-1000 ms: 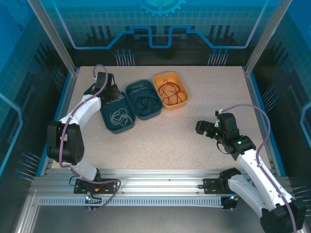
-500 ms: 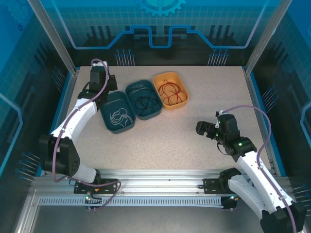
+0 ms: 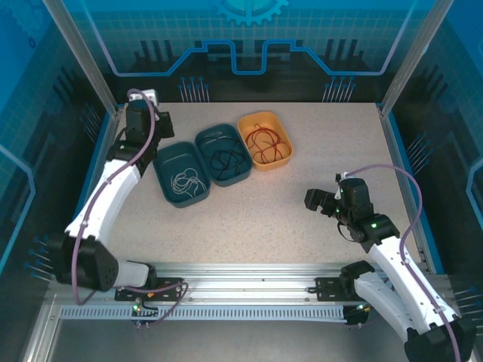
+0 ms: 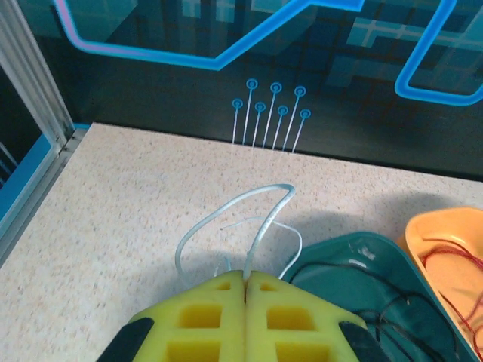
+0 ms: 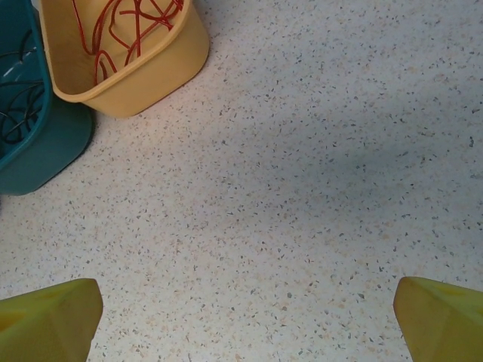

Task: Untangle the cables

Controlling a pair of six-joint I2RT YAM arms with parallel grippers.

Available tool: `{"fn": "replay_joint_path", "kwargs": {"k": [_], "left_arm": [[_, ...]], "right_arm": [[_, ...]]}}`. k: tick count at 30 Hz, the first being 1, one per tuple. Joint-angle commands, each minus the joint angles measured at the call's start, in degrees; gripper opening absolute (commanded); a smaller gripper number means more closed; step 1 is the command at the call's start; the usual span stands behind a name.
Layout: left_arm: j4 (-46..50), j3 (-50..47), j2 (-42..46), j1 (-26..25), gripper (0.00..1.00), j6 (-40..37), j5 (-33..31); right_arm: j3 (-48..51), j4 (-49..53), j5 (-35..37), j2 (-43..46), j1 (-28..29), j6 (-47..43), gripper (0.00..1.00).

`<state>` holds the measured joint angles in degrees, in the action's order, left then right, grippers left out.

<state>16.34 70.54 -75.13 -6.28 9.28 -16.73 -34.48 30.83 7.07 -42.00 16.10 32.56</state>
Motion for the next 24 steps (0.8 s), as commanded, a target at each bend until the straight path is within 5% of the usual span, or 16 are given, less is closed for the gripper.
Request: {"fn": "replay_joint_path", "kwargs": {"k": [1, 13, 16, 21, 24], "left_arm": [[4.53, -6.41, 5.37, -0.31, 0.0, 6.01, -0.54], [-0.99, -17.0, 2.24, -0.21, 0.0, 9.8, 3.4], [-2.25, -16.96, -1.49, 0.11, 0.11, 10.19, 3.32], [-1.8, -16.23, -3.3, 0.09, 0.57, 10.85, 4.18], [-0.74, -16.63, -1.1, 0.05, 0.76, 11.01, 2.86]], "right_arm": [[-0.82, -1.16, -0.27, -1.07, 0.12, 0.16, 1.0], [0.28, -2.41, -1.0, -1.48, 0.11, 0.77, 1.0], [0.33, -1.99, -0.79, -0.88, 0.16, 0.56, 1.0], [-0.84, 0.42, 1.22, -0.67, 0.0, -0.58, 1.0], [-1.35, 1.18, 3.22, -0.44, -0.01, -1.41, 1.0]]}}
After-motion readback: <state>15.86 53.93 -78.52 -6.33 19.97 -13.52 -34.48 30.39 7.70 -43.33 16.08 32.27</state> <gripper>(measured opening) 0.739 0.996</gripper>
